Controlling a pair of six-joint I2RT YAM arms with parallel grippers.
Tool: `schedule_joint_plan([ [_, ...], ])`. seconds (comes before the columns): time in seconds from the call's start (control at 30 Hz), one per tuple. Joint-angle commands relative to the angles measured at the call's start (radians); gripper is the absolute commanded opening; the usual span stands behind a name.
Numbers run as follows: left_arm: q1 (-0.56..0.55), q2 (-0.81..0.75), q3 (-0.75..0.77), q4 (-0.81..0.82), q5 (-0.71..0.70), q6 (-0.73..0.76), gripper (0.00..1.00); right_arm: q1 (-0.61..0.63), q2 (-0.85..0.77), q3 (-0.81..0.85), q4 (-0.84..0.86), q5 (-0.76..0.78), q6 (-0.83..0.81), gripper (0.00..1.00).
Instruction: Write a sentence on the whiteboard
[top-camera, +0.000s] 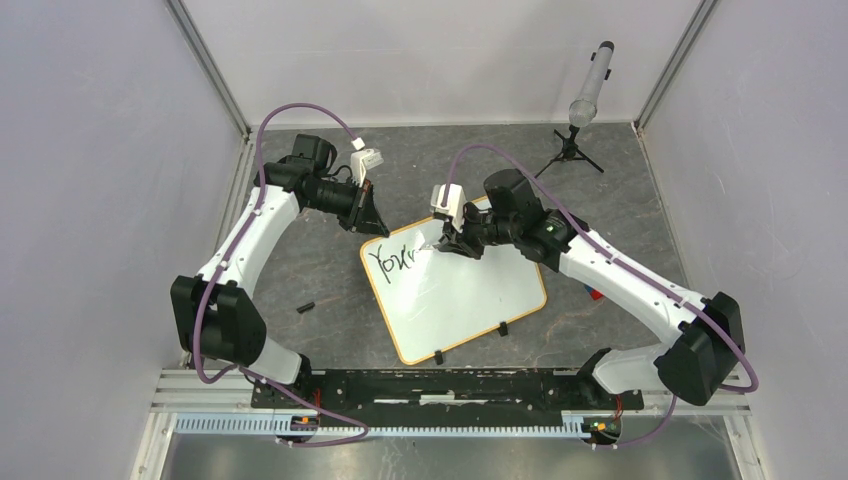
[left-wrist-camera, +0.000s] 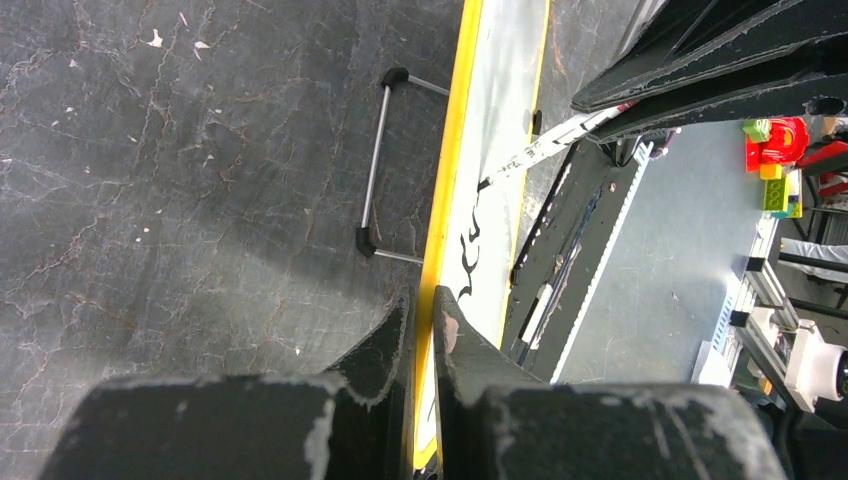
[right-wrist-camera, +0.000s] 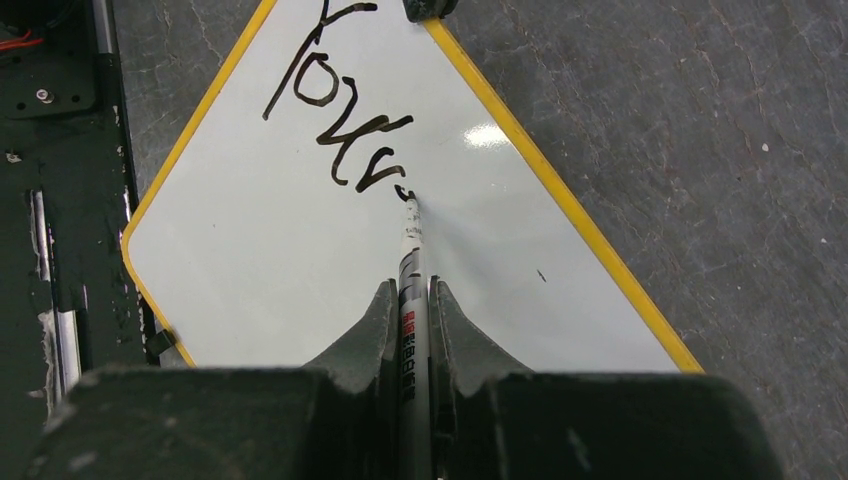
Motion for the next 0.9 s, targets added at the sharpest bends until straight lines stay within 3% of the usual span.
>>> schedule_joint_plan([
  [0.0, -0.033, 0.010, 0.014, -0.046, 0.036, 0.029, 0.02, 0.010, 0.022, 0.033, 0.034, 0.026, 0.000, 0.00],
  [0.87, -0.033, 0.008, 0.011, -0.046, 0.029, 0.024, 0.02, 0.025, -0.056, -0.077, 0.024, 0.038, -0.006, 0.00],
])
